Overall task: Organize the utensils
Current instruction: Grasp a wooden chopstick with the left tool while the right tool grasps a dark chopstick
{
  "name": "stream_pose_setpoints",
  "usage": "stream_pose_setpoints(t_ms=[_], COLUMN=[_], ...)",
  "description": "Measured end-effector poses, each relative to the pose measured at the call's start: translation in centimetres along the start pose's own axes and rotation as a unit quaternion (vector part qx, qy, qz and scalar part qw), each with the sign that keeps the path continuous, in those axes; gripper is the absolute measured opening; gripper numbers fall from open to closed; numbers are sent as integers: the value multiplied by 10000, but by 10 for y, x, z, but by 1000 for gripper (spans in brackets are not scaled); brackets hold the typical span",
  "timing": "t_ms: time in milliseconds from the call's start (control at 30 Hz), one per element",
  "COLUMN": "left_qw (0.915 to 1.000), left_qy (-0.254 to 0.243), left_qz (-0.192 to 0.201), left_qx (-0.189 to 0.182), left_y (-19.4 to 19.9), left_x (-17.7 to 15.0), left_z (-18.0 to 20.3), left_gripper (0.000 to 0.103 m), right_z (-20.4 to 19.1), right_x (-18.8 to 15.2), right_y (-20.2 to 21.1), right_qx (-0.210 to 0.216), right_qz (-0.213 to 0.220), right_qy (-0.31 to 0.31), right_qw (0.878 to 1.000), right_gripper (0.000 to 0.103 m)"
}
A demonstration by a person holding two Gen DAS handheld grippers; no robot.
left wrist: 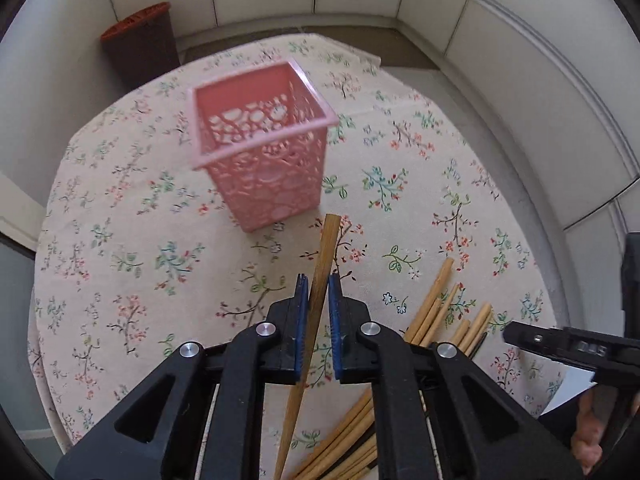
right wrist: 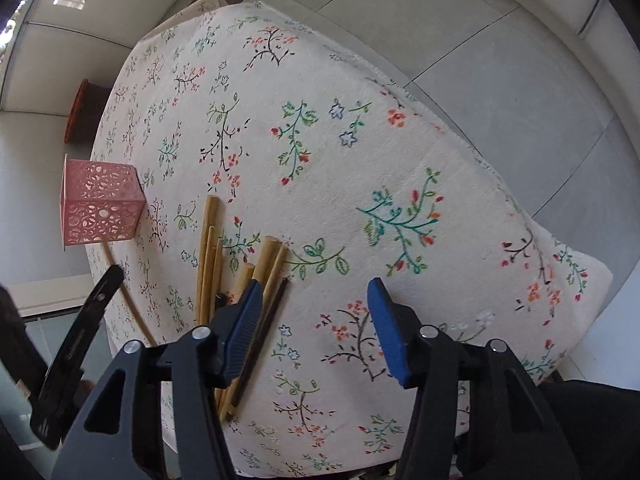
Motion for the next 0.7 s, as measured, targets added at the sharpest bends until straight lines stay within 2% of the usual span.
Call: stream_pose_setpoints(t_ms=[133,233,367,433,533,700], left_qw=[9985,9971,9957,9952,9939,9919], left_qy=[169,225,280,315,386,435], left_qz=[422,577,690,724,796,944], left_qx=[-293,-443,-555,-583,-655,-723], left_y=[40,61,72,76,84,98], left_x=[-12,-15,-23,-23,-19,-19], left_z=[-13,-23,-25,-33,-41,-50], left_gripper=[9,9,9,9,9,9], right_z=[-8,-13,-17,-23,-31,-40], right_x=[-2,-4,-8,-8,-13,-12], right_y=[-12,-14,-15,-19,-22,-26], right_qx=[-70,-327,-603,-754,-957,-1233], right_qz=[-53,4,10,26,2,83], right_qy=[-280,-354,-355,-348,-306,-411], right_qw=[9996,9988,9975,9965,9949,9915], right_gripper=[35,30,26,21,17,17])
Point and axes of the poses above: each gripper's, at about its wrist camera, not at the fingertips, and y roughly against the way its jaws point, z to its right, x to its top, the point moved 6 cm from there along -y, roughly the way its jaws point, and after that the axes turned 13 degrees about y, right-handed, at the moved point
